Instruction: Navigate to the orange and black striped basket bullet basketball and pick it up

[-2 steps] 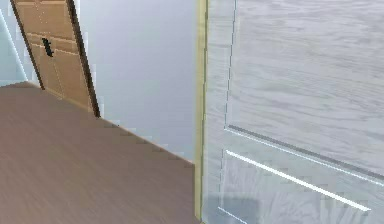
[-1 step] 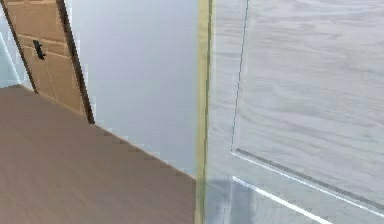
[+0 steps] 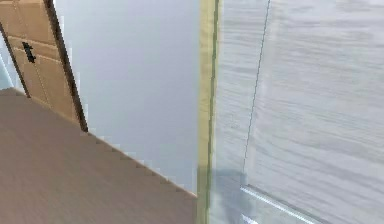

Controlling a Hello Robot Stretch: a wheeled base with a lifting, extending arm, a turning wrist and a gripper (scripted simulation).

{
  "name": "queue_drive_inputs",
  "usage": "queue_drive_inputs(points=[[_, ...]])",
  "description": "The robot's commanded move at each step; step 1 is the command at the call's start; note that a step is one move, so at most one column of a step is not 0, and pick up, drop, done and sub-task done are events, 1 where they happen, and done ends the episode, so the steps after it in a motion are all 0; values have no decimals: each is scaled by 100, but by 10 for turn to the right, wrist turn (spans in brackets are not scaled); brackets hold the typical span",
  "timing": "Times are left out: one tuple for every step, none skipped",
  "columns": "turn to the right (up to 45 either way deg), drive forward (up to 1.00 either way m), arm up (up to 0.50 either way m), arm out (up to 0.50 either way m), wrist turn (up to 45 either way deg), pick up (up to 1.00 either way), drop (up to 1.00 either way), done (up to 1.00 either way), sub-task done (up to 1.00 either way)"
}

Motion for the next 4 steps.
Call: queue_drive_inputs(points=[[-60,0,0,0,0,0,0,0,0],[0,20,0,0,0,0,0,0,0],[-210,0,0,0,0,0,0,0,0],[0,30,0,0,0,0,0,0,0]])
